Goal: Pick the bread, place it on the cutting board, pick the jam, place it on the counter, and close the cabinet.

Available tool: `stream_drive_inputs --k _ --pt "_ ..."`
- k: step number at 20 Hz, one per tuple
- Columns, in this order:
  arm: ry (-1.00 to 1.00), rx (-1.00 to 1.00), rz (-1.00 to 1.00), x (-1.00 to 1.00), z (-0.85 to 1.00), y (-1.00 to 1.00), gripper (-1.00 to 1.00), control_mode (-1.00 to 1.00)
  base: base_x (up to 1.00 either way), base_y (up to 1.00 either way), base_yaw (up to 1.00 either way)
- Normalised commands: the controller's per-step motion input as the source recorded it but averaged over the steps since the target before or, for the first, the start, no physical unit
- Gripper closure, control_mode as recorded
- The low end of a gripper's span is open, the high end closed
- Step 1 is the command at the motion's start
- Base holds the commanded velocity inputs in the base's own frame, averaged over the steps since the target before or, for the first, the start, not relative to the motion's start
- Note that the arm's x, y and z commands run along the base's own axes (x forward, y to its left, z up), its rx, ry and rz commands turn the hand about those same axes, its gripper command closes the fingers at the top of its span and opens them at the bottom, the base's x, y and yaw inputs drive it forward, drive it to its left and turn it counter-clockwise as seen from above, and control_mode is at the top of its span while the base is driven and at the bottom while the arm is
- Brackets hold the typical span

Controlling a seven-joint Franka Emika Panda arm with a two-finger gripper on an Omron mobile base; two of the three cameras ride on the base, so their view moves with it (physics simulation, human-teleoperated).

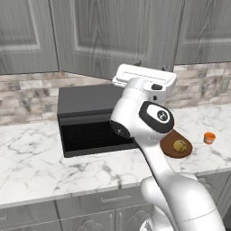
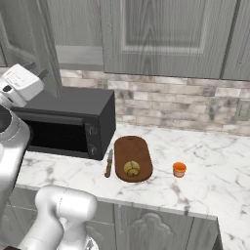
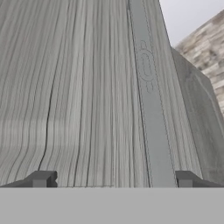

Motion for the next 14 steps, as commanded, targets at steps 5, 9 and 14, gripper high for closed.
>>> stream_drive_inputs --k 5,9,14 --pt "0.0 0.0 0.01 0.45 0.0 -0.2 -1.0 -1.0 0.0 0.0 0.0" --pt "0.0 0.0 0.0 0.46 0.0 -0.18 -1.0 -1.0 0.0 0.0 0.0" --pt "0.0 0.0 0.0 0.46 0.0 -0.18 -1.0 -1.0 0.0 0.0 0.0"
